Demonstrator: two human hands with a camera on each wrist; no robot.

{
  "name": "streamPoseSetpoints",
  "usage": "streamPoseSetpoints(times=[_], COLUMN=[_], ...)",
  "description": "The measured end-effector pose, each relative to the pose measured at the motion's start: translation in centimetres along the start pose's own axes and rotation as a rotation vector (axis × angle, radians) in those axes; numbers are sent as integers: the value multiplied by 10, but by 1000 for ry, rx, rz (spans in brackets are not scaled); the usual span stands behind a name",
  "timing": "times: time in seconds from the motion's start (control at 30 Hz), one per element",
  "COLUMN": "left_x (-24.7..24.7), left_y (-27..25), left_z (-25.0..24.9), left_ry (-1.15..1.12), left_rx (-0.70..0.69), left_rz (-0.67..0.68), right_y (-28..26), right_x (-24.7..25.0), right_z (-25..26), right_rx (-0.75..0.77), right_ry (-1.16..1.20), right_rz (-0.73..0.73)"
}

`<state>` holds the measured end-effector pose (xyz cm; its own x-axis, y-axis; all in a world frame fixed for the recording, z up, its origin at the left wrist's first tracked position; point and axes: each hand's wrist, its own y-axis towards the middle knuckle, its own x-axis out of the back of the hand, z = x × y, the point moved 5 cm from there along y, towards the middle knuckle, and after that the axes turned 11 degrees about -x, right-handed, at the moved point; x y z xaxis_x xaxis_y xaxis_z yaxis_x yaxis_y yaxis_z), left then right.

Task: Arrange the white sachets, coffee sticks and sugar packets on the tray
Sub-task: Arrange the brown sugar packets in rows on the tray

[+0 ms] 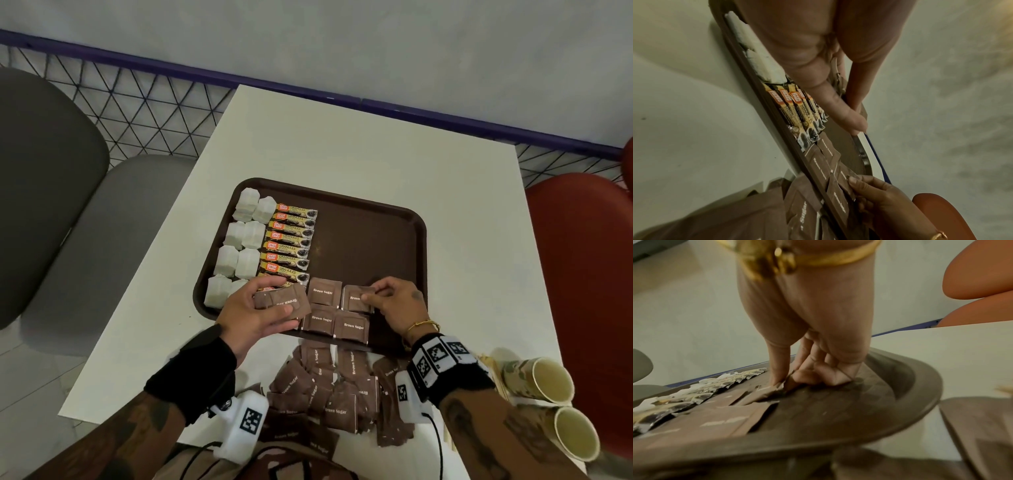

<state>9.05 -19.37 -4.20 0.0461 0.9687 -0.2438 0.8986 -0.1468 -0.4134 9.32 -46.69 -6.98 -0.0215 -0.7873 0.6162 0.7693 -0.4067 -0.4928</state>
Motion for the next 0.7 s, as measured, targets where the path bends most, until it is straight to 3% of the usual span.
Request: streamPoseSetpoints(times=[0.23, 0.4, 0.57, 0.7], left_x=[0, -5, -12, -11], left_y=[-1, -1, 0, 1], left_z=[-2, -5, -6, -6], left_ry=[17, 35, 92, 106], left_rx=[-9, -11, -23, -27], left_rz=[-11, -4, 10, 7], right_y=[-1, -16, -55, -48], right_x=[-7, 7, -27, -44], right_z=[2, 22, 69, 72], right_rx=[-27, 47, 159, 138], right_ry=[-58, 96, 164, 228], right_rz=[-23, -64, 423, 431])
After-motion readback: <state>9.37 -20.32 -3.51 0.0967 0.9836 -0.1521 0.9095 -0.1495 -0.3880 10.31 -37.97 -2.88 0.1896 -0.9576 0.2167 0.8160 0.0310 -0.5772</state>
